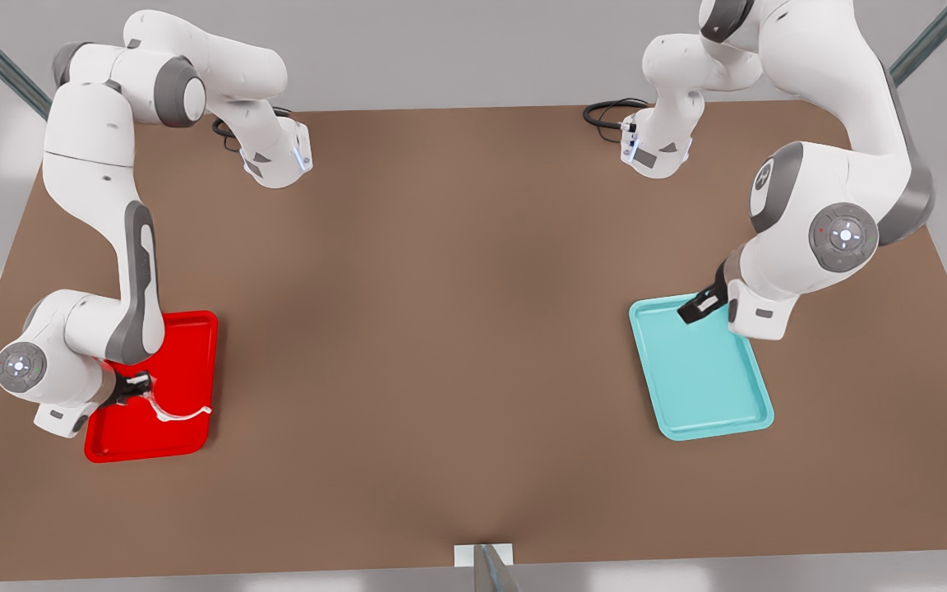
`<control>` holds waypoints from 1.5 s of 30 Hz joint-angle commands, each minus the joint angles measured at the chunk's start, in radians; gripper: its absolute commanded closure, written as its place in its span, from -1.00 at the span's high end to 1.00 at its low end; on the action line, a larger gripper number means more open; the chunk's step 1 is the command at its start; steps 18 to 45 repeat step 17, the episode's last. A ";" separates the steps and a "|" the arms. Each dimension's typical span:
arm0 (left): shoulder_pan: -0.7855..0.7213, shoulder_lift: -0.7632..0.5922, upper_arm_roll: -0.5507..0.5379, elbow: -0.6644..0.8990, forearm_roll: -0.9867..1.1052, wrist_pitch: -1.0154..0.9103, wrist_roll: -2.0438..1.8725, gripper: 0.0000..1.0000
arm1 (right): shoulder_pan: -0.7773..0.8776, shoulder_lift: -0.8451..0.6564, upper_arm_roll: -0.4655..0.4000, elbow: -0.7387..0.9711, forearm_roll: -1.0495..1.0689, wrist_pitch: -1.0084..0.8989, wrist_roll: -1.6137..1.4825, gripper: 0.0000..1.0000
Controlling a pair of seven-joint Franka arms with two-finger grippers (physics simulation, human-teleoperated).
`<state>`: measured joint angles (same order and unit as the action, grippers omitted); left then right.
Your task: Take the drainage pipe clamp from the left arm, pass it to the right arm, and place it in the plate on the right side
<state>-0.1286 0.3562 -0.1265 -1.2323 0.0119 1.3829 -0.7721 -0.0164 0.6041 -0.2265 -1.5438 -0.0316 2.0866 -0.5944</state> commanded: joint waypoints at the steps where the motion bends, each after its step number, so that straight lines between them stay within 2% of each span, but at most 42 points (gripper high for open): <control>1: 0.004 0.000 0.001 0.000 0.002 -0.008 0.680 1.00 | 0.000 -0.001 0.000 0.001 0.032 -0.002 -0.326 1.00; 3: 0.004 0.001 0.001 0.000 0.002 -0.008 0.680 1.00 | 0.003 -0.003 0.001 0.024 0.035 -0.006 -0.324 1.00; 8: 0.003 0.004 0.001 0.000 0.002 -0.007 0.679 1.00 | 0.153 -0.020 0.010 0.283 0.045 -0.152 -0.317 1.00; 10: 0.003 0.004 0.001 0.000 0.002 -0.007 0.679 1.00 | 0.203 -0.023 0.009 0.318 0.148 -0.160 -0.274 1.00; 12: 0.004 0.004 0.001 0.000 0.003 -0.008 0.680 1.00 | 0.208 -0.124 0.001 0.306 0.160 -0.528 0.319 1.00; 13: 0.001 0.001 0.001 0.000 0.003 -0.008 0.680 1.00 | 0.204 -0.196 0.000 0.283 0.156 -0.651 0.450 1.00; 14: 0.003 0.000 -0.001 0.002 0.003 -0.008 0.680 1.00 | 0.197 -0.231 -0.004 0.263 0.151 -0.674 0.456 1.00; 17: 0.006 0.000 0.001 0.002 0.006 -0.007 0.680 1.00 | 0.194 -0.355 -0.011 0.212 0.096 -0.694 0.521 1.00; 45: 0.006 0.000 0.001 0.002 0.006 -0.007 0.680 1.00 | 0.194 -0.355 -0.011 0.212 0.096 -0.694 0.521 1.00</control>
